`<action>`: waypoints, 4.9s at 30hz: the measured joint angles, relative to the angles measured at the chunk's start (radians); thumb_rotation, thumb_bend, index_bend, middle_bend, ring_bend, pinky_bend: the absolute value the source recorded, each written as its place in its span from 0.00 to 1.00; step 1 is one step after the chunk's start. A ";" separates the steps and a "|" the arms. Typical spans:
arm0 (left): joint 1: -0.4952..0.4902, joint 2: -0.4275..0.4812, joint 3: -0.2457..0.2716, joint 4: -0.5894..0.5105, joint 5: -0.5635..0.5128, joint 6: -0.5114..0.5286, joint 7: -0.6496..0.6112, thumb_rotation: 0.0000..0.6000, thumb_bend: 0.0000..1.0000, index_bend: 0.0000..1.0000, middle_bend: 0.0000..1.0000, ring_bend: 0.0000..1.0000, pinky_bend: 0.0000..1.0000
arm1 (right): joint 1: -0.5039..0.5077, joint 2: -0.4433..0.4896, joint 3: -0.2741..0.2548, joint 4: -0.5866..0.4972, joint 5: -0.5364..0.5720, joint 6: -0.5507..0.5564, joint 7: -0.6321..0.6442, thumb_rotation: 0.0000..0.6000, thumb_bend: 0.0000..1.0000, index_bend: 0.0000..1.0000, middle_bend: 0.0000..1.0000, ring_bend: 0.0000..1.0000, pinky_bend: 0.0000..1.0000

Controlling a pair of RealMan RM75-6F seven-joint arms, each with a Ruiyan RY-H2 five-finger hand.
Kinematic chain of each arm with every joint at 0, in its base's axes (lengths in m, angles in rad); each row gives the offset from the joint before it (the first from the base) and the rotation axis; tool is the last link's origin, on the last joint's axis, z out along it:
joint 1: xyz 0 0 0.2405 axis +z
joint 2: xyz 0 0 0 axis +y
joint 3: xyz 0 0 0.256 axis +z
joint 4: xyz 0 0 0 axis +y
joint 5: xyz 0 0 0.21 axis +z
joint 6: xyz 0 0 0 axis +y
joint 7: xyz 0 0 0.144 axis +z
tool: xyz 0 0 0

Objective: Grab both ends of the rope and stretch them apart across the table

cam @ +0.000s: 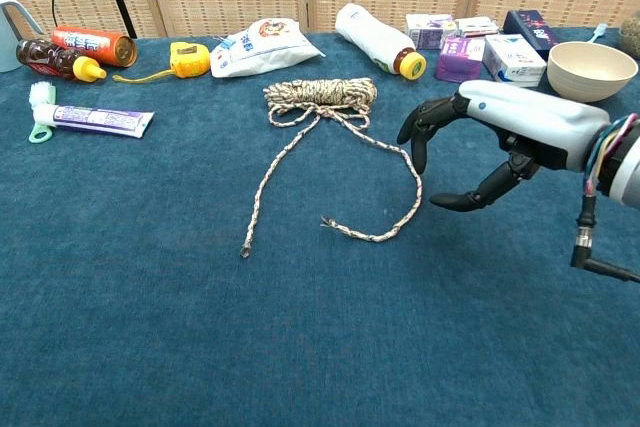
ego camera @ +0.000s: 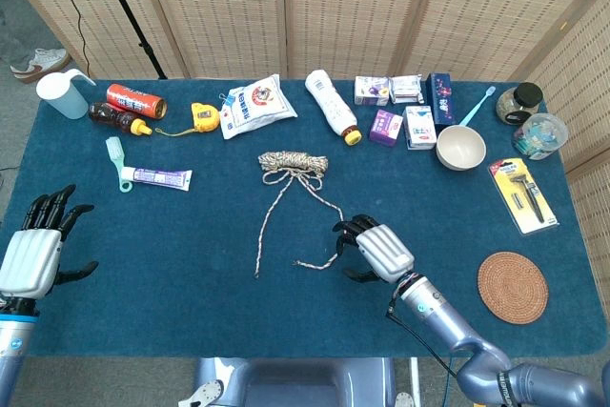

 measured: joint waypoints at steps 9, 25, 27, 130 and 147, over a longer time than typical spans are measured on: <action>0.006 0.013 0.012 -0.009 -0.019 -0.007 -0.003 1.00 0.10 0.23 0.04 0.01 0.00 | 0.031 -0.073 -0.021 0.098 0.002 -0.027 -0.010 1.00 0.32 0.49 0.26 0.21 0.03; 0.026 0.034 0.024 -0.012 -0.029 0.012 -0.015 1.00 0.10 0.23 0.04 0.01 0.00 | 0.057 -0.199 -0.023 0.256 0.015 0.009 0.003 1.00 0.32 0.46 0.13 0.00 0.00; 0.027 0.036 0.025 -0.013 -0.029 0.015 -0.015 1.00 0.10 0.23 0.04 0.01 0.00 | 0.058 -0.204 -0.023 0.262 0.017 0.011 0.003 1.00 0.32 0.43 0.10 0.00 0.00; 0.067 0.075 0.030 -0.019 0.008 0.075 -0.052 1.00 0.10 0.23 0.04 0.01 0.00 | 0.098 -0.307 -0.084 0.417 -0.015 0.038 -0.028 1.00 0.45 0.57 0.22 0.07 0.00; -0.035 0.034 0.063 0.065 0.199 -0.023 -0.058 1.00 0.10 0.38 0.16 0.13 0.00 | 0.074 -0.253 -0.075 0.323 0.005 0.065 -0.057 1.00 0.45 0.58 0.22 0.07 0.00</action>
